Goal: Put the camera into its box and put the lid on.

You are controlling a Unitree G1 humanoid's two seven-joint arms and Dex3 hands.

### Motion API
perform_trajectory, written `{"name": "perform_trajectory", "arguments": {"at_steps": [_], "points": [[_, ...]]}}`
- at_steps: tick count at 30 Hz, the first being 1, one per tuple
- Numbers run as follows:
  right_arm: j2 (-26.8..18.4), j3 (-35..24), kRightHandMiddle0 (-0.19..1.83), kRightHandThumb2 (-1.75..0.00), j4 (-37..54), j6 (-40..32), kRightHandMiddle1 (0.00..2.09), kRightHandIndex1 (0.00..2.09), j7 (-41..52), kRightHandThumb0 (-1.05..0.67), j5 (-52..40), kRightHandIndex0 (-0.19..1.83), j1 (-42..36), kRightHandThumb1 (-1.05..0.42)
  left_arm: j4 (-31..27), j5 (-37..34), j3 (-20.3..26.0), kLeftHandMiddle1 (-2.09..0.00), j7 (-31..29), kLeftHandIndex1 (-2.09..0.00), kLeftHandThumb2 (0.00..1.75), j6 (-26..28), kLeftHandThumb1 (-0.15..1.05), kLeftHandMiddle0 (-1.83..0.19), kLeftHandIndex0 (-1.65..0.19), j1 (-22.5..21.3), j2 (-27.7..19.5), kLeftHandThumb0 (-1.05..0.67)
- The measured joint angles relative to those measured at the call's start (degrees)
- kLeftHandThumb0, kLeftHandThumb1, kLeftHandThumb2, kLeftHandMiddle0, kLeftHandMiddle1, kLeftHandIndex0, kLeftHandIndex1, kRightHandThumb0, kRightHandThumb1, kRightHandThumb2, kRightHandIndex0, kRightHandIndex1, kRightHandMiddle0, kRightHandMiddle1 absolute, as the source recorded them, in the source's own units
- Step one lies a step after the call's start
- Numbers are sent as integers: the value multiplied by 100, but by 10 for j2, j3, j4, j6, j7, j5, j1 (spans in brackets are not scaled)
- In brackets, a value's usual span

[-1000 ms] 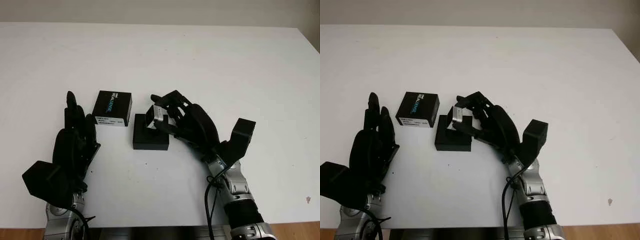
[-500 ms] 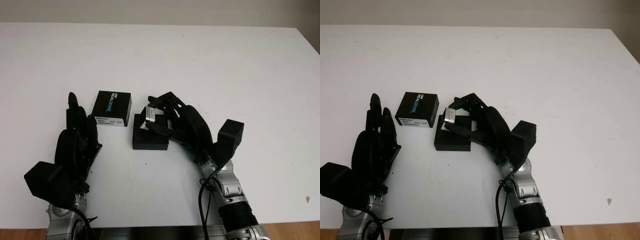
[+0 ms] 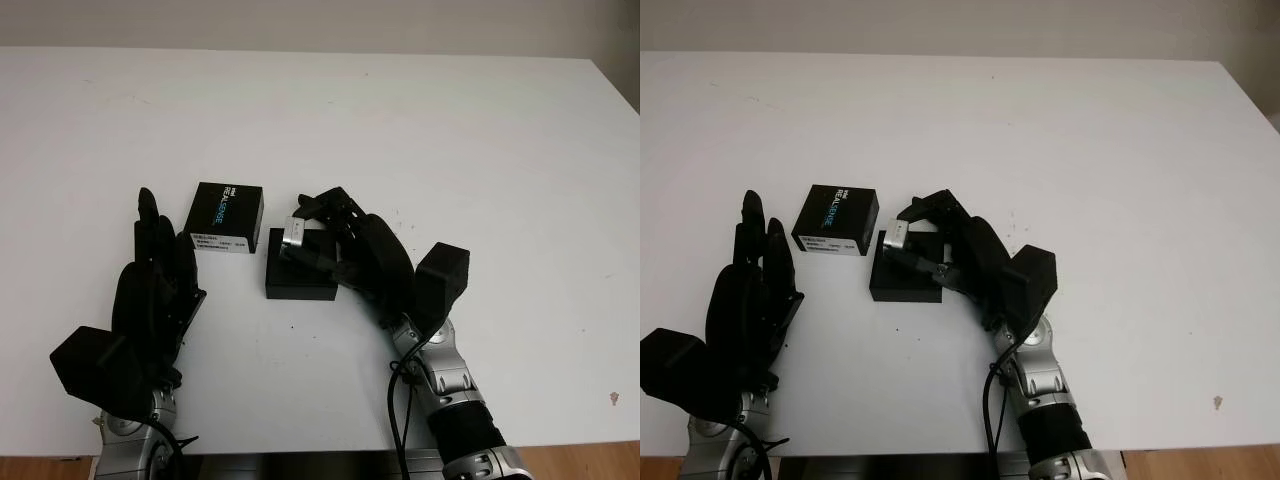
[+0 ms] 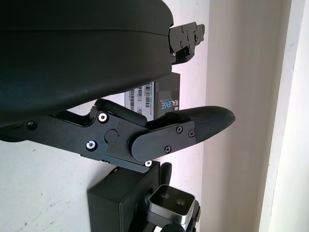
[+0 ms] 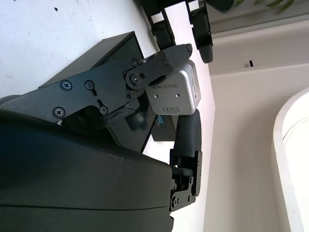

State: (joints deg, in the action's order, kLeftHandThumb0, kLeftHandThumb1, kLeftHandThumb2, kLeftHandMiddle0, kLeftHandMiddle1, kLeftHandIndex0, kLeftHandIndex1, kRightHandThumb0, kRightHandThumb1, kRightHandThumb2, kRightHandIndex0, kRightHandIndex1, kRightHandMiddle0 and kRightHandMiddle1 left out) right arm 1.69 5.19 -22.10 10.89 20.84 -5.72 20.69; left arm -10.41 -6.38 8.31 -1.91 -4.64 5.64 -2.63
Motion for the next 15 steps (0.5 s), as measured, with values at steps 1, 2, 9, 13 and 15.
{"name": "perform_trajectory", "arguments": {"at_steps": [1,2,9,13,15], "points": [[-1,1,13,-11,0,0,184,67,0,-41,2,-19,0,-105,-1,0,0,-1,0,0,67,0,105,19,19,1,0,-67],[-2,2,14,-11,1,0,184,67,0,-41,4,-19,0,-105,-1,0,-1,-1,0,-1,67,0,105,19,19,3,0,-66],[-16,7,16,-8,3,6,183,72,0,-42,22,-19,-3,-105,-1,0,-2,0,0,0,66,-1,105,19,19,6,2,-67],[-22,11,18,-7,3,14,182,74,2,-42,28,-19,-3,-105,-1,1,-3,-1,0,0,66,-1,105,19,19,6,2,-67],[-28,13,18,-7,2,28,182,75,3,-43,37,-19,-4,-105,-1,0,-3,-1,0,-1,66,-1,105,19,19,6,3,-66]]}}
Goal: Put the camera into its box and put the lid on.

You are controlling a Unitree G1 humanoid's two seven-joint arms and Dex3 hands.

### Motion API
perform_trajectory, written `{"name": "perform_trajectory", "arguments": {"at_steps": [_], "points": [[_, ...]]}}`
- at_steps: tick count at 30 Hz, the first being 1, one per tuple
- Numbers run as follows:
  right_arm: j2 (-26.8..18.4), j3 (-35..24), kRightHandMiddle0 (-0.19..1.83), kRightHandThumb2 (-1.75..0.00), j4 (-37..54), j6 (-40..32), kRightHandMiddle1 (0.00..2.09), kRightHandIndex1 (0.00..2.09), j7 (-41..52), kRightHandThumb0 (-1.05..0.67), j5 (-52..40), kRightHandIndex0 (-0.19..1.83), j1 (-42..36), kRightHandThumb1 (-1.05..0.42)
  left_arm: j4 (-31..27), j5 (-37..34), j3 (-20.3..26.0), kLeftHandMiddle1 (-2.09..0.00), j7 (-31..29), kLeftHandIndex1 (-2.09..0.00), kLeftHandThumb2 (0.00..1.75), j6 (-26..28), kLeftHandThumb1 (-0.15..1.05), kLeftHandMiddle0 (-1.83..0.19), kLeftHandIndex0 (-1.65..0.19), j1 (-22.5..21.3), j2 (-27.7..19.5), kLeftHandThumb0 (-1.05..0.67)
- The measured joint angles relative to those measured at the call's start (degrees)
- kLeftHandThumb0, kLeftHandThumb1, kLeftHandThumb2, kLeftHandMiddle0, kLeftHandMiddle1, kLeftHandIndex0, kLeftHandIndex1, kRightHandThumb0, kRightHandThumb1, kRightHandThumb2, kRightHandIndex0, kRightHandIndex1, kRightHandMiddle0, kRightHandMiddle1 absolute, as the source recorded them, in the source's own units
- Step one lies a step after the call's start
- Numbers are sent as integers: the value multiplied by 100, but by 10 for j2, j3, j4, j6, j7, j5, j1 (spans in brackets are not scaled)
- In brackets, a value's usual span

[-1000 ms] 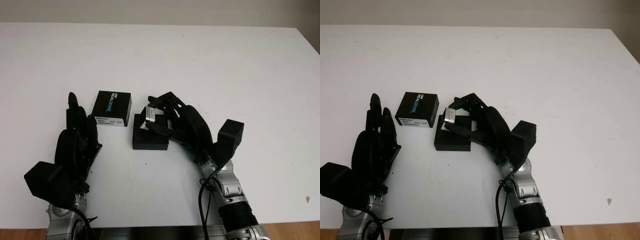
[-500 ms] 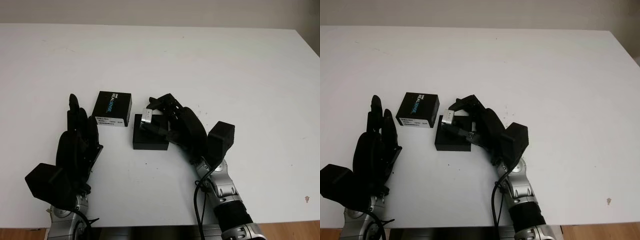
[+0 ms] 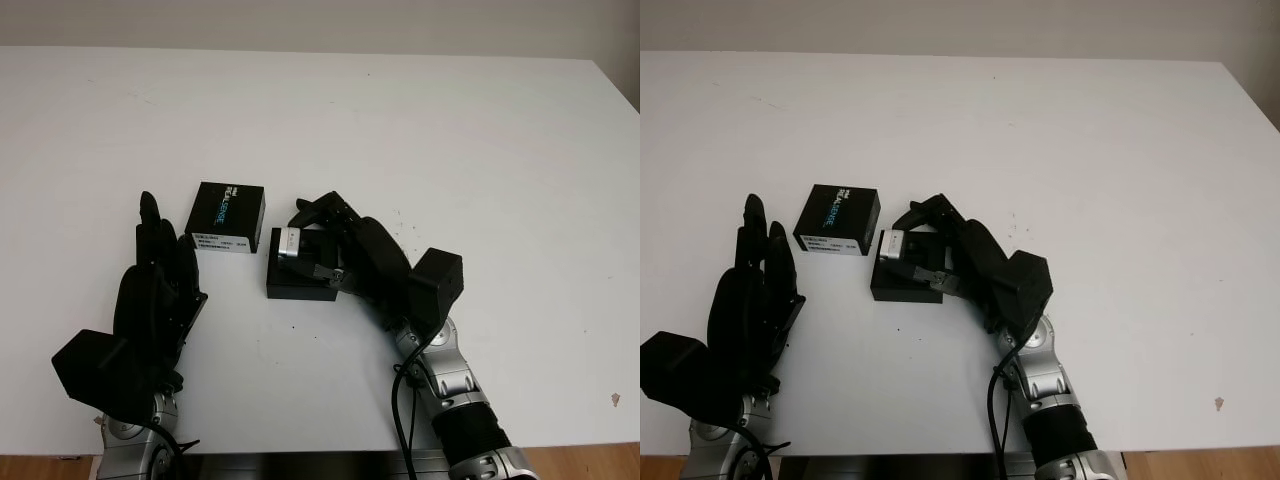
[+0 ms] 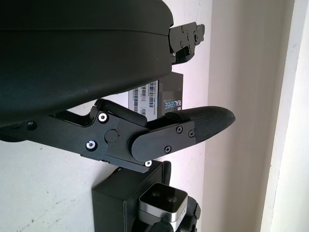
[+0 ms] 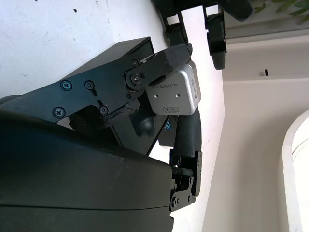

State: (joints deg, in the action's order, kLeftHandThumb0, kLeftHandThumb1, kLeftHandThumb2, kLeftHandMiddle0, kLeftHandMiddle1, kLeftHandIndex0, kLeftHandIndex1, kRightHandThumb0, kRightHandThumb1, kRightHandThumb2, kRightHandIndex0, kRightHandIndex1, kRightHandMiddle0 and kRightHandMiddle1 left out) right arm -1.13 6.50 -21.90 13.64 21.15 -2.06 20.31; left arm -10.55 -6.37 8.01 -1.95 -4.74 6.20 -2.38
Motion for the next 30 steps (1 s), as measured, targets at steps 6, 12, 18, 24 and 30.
{"name": "perform_trajectory", "arguments": {"at_steps": [6,12,18,24,30], "points": [[-26,14,23,-6,-2,99,177,78,-17,-45,52,-19,-9,-104,-12,-1,0,-1,-2,0,66,0,105,19,19,6,0,-67],[-45,27,26,-5,15,178,174,83,-45,-41,99,-19,-18,-103,-19,-1,0,-1,-1,-1,66,1,105,19,19,8,0,-66],[-57,25,26,-5,15,209,174,85,-63,-40,105,-19,-18,-104,-22,1,0,0,-5,0,66,1,105,19,19,12,-1,-67],[-69,23,25,-5,15,226,173,88,-70,-38,109,-19,-18,-103,-24,1,0,-1,-6,-1,65,1,105,19,19,13,-2,-66],[-75,22,25,-6,15,225,170,83,-78,-40,108,-19,-17,-104,-24,3,0,-1,-6,0,66,1,105,19,19,13,-4,-67]]}}
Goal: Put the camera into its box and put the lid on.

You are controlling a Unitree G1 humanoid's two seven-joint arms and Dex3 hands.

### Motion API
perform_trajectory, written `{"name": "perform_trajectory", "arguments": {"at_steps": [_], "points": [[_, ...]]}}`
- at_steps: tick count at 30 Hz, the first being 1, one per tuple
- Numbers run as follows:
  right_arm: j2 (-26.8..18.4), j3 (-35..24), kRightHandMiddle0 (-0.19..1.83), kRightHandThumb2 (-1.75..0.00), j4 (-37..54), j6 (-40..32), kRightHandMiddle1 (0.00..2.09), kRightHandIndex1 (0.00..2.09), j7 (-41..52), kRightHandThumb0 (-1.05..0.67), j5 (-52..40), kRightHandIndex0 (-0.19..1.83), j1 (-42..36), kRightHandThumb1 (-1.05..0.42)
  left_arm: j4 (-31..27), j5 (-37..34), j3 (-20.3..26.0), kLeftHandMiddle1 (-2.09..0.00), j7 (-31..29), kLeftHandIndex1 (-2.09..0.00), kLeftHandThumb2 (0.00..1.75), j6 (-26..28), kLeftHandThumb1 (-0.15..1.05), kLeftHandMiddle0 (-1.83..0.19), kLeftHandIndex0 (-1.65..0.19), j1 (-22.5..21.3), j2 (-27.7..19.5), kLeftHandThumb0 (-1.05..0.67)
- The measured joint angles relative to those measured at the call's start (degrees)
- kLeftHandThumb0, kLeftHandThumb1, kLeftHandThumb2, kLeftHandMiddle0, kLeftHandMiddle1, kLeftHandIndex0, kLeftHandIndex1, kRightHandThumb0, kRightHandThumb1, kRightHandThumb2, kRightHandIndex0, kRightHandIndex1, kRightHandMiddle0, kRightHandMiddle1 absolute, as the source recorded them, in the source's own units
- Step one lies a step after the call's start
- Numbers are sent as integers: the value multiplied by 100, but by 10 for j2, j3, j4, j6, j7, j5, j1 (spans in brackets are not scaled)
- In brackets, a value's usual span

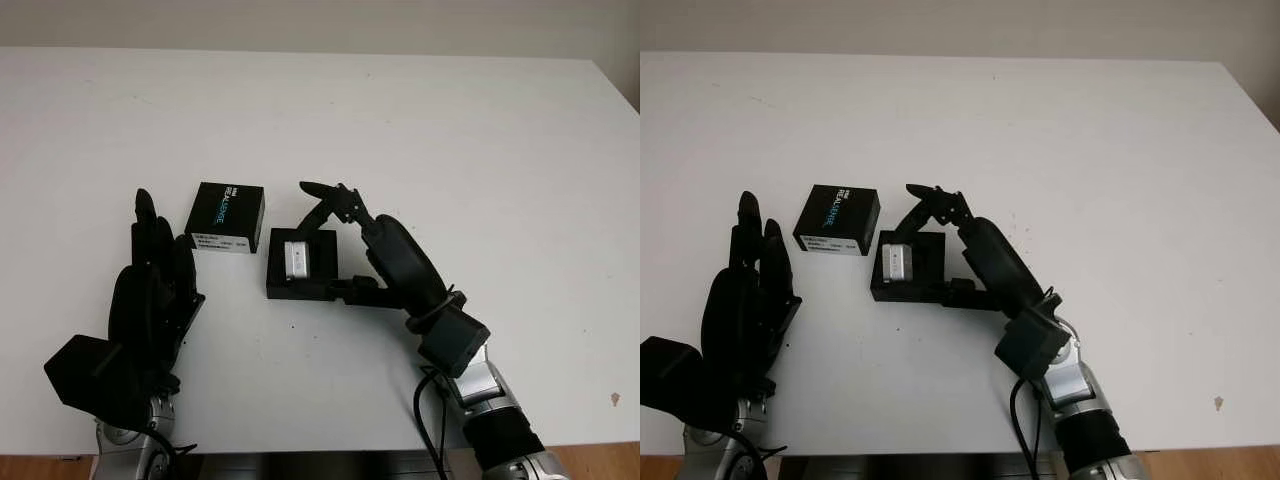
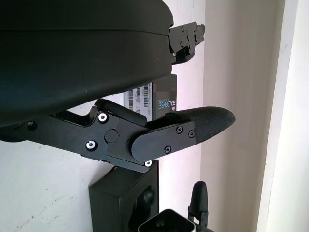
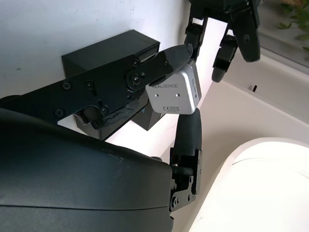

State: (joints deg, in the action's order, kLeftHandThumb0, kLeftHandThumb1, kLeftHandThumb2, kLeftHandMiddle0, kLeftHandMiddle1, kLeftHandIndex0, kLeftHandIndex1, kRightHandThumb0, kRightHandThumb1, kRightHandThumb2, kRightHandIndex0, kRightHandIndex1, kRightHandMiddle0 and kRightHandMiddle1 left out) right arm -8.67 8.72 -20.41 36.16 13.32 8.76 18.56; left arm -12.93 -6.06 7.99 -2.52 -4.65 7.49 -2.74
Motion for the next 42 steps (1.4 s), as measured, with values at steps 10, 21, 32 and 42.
{"name": "perform_trajectory", "arguments": {"at_steps": [10,21,32,42], "points": [[52,-19,16,-9,24,-257,180,74,72,-43,-167,-19,5,-105,2,1,0,0,-4,0,65,0,105,19,19,0,0,-67],[89,-34,10,-16,24,-386,193,63,88,-44,-211,-19,49,-105,9,4,-2,-3,1,-2,64,-3,105,19,19,-4,3,-67],[98,-35,13,-16,13,-408,196,56,95,-48,-205,-19,66,-105,11,7,-5,-4,6,-3,64,-4,105,19,19,-4,6,-67],[93,-19,12,-17,-11,-347,200,65,97,-45,-146,-19,65,-105,11,10,-9,-5,13,-4,64,-4,105,19,19,-4,7,-67]]}}
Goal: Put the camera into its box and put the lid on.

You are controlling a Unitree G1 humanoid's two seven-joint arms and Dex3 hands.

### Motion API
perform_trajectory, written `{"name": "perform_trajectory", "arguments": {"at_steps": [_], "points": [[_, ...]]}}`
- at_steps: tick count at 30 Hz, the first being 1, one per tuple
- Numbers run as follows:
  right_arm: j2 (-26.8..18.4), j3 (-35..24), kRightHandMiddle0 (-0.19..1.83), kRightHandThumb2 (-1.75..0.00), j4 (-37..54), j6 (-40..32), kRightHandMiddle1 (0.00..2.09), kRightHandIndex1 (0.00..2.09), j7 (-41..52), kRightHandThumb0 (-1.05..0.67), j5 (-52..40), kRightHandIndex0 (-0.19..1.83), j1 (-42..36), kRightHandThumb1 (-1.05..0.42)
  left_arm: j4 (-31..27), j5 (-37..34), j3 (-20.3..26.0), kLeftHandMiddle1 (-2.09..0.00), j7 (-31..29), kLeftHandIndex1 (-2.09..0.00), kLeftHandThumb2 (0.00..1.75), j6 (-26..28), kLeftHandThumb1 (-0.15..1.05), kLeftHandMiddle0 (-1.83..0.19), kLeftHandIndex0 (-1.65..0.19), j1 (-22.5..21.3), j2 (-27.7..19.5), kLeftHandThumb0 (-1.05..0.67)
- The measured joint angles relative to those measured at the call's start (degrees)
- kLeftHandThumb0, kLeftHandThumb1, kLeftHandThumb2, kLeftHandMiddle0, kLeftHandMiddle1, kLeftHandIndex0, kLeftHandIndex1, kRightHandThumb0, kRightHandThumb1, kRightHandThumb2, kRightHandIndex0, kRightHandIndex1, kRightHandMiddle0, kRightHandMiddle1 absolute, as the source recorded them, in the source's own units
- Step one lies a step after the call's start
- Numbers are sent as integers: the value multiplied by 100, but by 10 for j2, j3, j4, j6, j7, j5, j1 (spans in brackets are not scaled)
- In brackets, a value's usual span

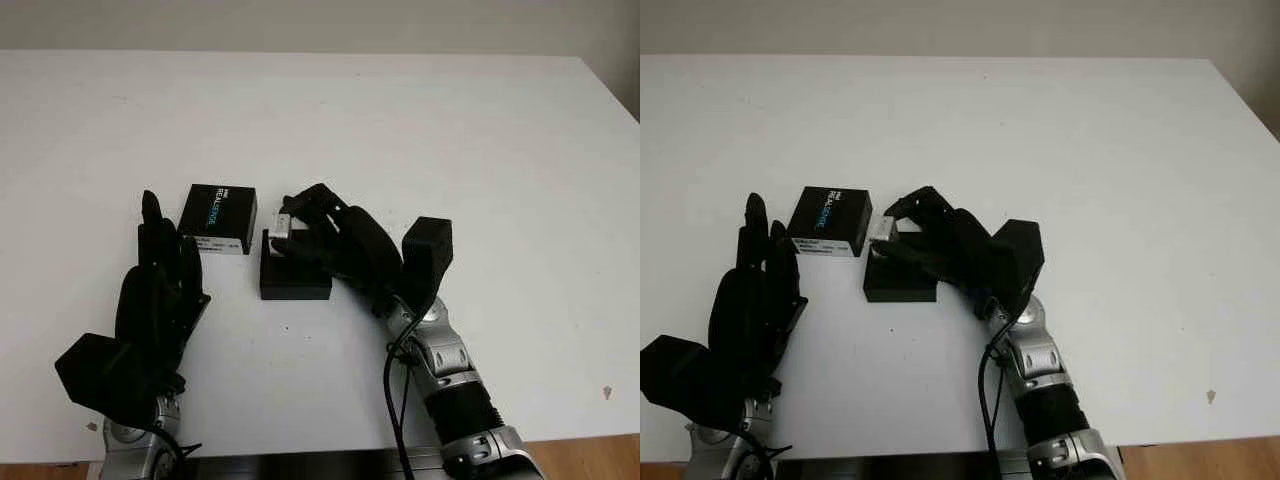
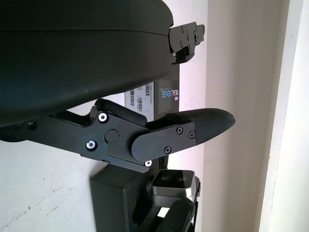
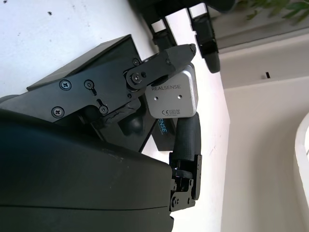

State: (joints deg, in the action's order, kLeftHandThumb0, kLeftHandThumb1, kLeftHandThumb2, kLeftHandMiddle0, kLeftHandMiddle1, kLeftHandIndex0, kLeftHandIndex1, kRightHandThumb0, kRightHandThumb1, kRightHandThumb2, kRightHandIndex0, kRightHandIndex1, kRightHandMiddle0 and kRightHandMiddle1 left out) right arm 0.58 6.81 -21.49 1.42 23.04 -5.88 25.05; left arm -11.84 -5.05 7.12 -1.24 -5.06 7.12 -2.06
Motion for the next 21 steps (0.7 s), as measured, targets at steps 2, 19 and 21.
{"name": "perform_trajectory", "arguments": {"at_steps": [2,19,21], "points": [[-4,3,12,-17,-6,15,201,64,4,-45,8,-19,-1,-105,0,0,0,-5,1,-4,64,0,105,19,19,0,0,-67],[-31,31,17,-8,-29,131,189,86,-7,-44,89,-19,-2,-104,-1,0,0,-5,1,-5,64,0,105,19,19,0,0,-67],[-34,34,17,-8,-23,131,189,87,-12,-44,95,-19,-3,-105,-2,-1,0,-5,1,-4,63,0,105,19,19,0,0,-67]]}}
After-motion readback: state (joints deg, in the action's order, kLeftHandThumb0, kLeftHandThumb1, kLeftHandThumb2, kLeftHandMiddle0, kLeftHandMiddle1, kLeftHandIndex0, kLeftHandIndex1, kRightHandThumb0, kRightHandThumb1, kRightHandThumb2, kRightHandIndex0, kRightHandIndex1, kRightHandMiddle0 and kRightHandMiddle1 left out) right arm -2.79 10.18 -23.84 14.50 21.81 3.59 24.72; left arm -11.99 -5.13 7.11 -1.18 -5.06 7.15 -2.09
